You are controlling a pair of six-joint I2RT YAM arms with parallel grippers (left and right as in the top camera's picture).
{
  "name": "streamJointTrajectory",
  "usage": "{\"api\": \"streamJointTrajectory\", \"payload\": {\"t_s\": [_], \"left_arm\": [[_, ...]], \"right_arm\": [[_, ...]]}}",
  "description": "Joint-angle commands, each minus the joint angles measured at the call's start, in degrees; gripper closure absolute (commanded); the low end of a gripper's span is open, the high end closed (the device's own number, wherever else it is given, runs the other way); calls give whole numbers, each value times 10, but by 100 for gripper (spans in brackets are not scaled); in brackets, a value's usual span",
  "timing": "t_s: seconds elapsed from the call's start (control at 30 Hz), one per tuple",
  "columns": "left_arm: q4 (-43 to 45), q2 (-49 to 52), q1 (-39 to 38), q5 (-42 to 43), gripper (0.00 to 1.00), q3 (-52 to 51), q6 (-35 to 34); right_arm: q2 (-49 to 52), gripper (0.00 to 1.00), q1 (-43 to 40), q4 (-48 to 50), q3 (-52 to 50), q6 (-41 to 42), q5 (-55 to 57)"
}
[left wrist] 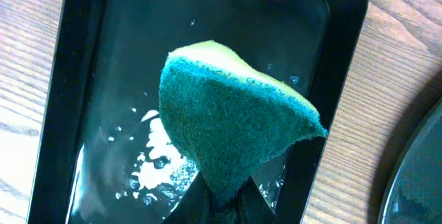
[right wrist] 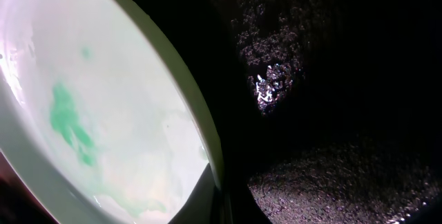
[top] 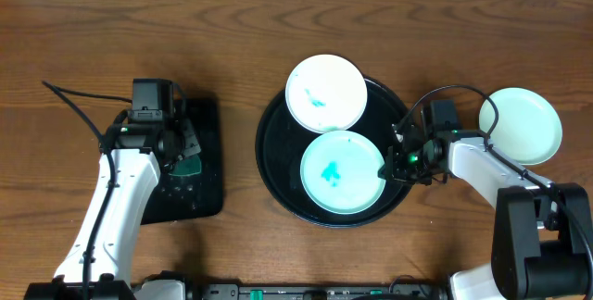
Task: Clean dirty plates on tray and stack at the side
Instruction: 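Carry the sponge with the left gripper onto the lower stained plate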
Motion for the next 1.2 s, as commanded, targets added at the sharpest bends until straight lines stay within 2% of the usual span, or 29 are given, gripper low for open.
{"api": "streamJointTrajectory", "payload": {"t_s": [0.0,0.17,0.33,0.6,0.83,1.17], "left_arm": [[-7,-5,-1,-3,93,3,-8],[-41,-5,-1,-18,93,3,-40],[-72,-5,-1,-12,93,3,-42],[-93,-5,-22,48,93,34,-57],[-108,8,-136,95,93,97,-75],[-27,132,-301,174,93,108,-123]], "right_arm": [[17,99,6,3,-8,-4,12],[17,99,6,4,-8,-4,13],[17,99,6,6,-8,-4,13],[17,99,6,9,-8,-5,13],[17,99,6,10,-8,-5,13],[17,99,6,12,-8,-4,13]]}}
